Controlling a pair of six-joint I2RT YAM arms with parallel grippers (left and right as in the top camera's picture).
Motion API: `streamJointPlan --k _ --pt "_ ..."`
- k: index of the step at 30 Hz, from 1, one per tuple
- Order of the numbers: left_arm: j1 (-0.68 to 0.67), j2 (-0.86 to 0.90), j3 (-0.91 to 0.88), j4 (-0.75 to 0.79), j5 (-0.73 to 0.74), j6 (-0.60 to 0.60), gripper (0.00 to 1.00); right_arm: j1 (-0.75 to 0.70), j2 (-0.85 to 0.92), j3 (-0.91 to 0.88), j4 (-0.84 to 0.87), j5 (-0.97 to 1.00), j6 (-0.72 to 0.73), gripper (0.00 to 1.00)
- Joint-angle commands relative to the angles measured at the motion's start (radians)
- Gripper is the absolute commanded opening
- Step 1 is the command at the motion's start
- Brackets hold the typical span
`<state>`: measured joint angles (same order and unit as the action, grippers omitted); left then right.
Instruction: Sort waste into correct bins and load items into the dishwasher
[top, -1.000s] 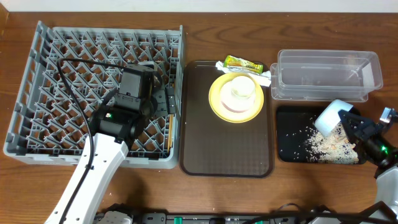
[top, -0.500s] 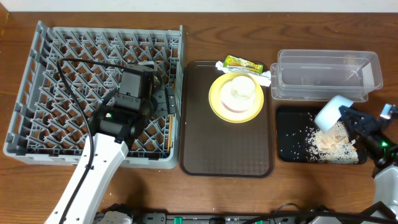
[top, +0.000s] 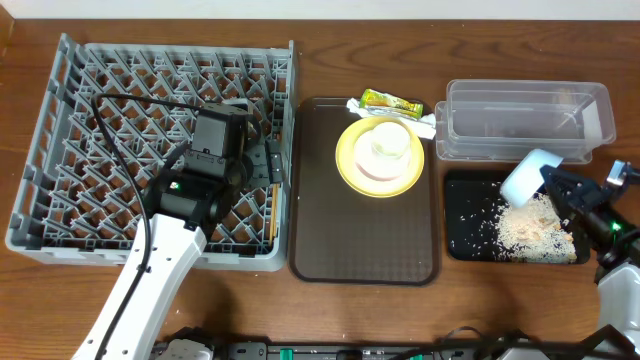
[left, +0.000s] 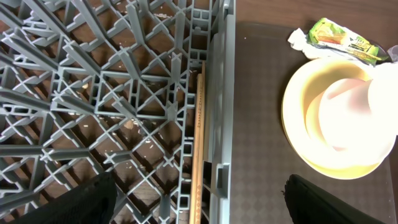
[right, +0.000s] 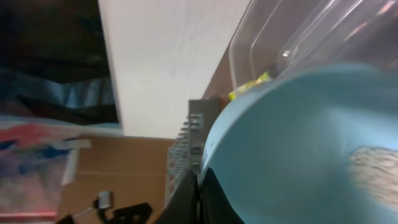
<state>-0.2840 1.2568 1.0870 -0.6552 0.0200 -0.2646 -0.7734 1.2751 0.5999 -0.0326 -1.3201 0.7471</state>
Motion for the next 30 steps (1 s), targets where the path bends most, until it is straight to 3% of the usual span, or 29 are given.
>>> streamJointPlan --k 1,3,7,15,17,30 --pt "0.004 0.006 0.009 -0.003 -0.005 0.002 0.89 0.016 -0.009 0.005 0.071 -0.047 0.012 0.01" --pt "0.004 0.006 0.009 -0.003 -0.005 0.002 0.89 0.016 -0.009 0.005 0.029 -0.069 0.049 0.01" --pt "0.004 0.006 0.009 -0.003 -0.005 0.002 0.89 0.018 -0.009 0.005 -0.011 -0.036 -0.007 0.01" --pt "0.004 0.006 0.009 -0.003 -0.005 0.002 0.89 0.022 -0.009 0.005 0.049 -0.109 0.052 0.01" --pt "0.004 0.006 0.009 -0.003 -0.005 0.002 0.89 0.021 -0.009 0.005 0.076 -0.048 0.021 0.01" --pt "0.004 0.006 0.009 -0.003 -0.005 0.002 0.89 0.029 -0.009 0.005 0.037 -0.072 0.027 0.01"
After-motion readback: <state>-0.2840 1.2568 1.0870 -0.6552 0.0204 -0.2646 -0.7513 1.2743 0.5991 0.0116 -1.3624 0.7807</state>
